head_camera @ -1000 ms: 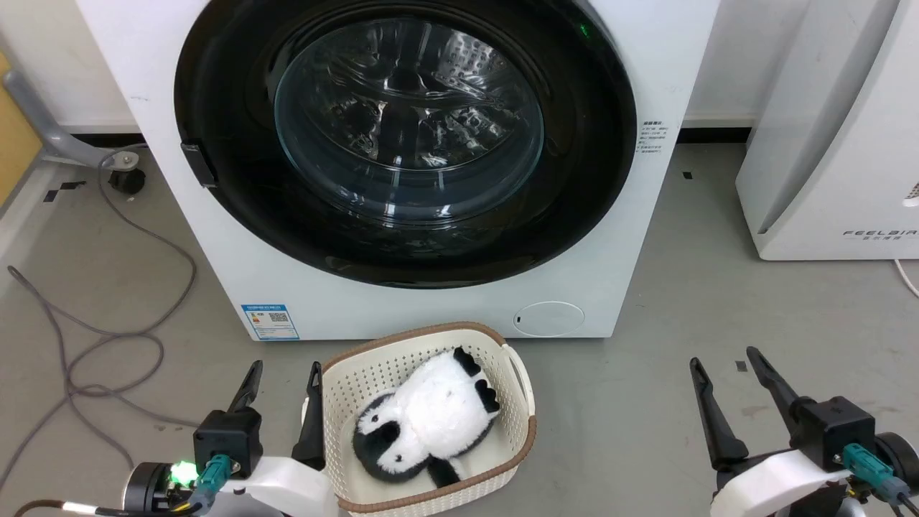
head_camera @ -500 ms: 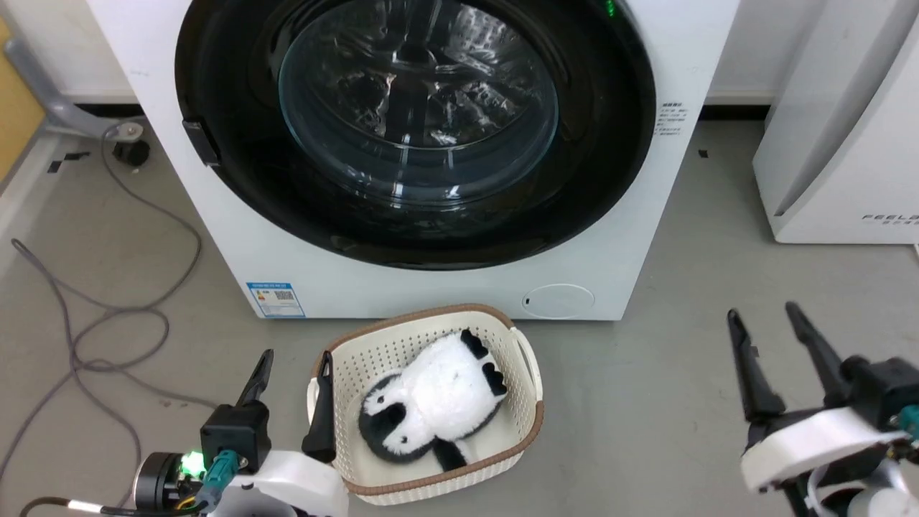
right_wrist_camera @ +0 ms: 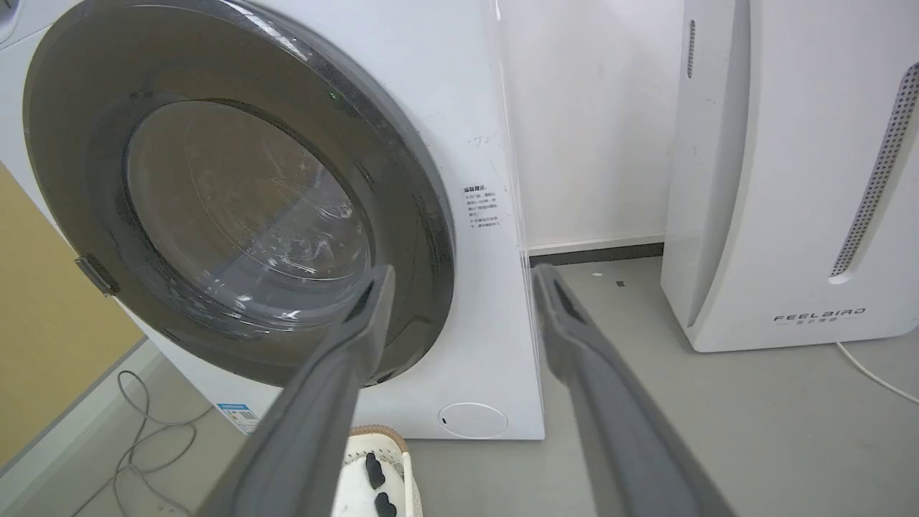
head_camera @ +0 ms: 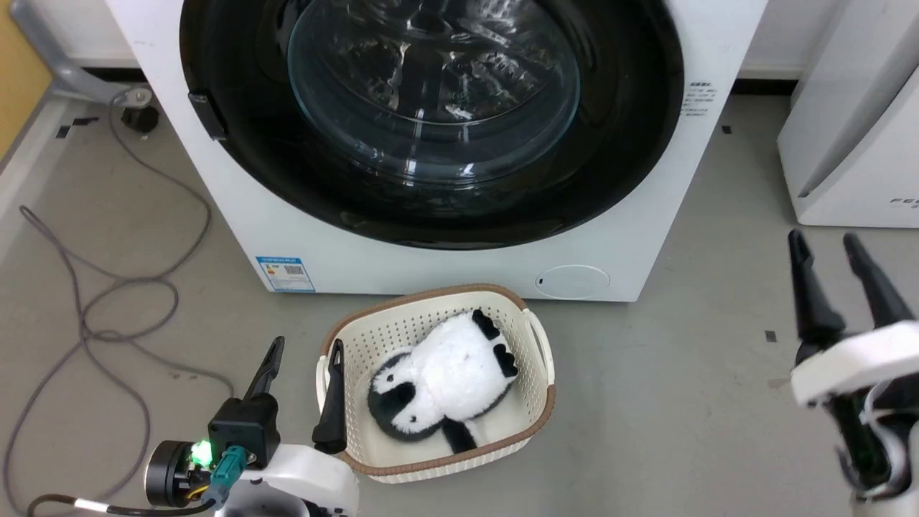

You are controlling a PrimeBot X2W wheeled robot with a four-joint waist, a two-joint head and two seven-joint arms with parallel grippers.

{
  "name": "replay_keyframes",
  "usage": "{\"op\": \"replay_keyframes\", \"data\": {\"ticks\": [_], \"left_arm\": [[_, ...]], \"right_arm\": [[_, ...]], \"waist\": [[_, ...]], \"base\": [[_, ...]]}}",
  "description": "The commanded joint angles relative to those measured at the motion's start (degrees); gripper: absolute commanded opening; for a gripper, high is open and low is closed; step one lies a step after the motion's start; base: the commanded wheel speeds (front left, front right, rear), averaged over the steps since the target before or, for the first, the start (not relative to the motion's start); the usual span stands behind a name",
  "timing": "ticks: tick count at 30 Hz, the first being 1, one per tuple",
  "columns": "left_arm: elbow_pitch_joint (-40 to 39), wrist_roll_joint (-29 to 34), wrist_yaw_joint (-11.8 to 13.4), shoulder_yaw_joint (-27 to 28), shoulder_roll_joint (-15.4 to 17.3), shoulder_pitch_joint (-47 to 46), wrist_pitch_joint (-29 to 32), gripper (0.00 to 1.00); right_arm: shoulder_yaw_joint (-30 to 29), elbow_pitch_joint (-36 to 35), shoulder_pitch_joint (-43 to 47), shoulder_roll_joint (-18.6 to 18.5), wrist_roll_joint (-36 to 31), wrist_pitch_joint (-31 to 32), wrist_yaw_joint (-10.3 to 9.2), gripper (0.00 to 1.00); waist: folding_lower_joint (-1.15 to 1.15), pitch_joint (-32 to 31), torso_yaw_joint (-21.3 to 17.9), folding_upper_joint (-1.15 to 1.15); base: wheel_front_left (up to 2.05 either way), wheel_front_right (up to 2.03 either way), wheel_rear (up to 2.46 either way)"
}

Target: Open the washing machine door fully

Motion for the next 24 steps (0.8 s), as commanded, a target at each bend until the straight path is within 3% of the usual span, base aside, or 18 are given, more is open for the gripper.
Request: {"op": "replay_keyframes", "data": {"ticks": [1, 24], "left_arm": [[0.1, -0.5, 0.4, -0.4, 0.0, -1.3, -0.6, 1.0], [0.5, -2.8, 1.7, -3.7, 0.1, -4.8, -3.5, 1.0]], "right_arm": [[-1.0, 0.8, -2.4, -0.4, 1.9, 1.0, -0.02, 1.0], [-12.9, 11.8, -25.1, -1.4, 12.1, 15.6, -0.03, 1.0]], "waist": [[0.0, 0.5, 0.3, 0.0], [0.0, 7.1, 4.2, 0.0]], "base": [[0.0, 0.0, 0.0], [0.0, 0.0, 0.0]]}}
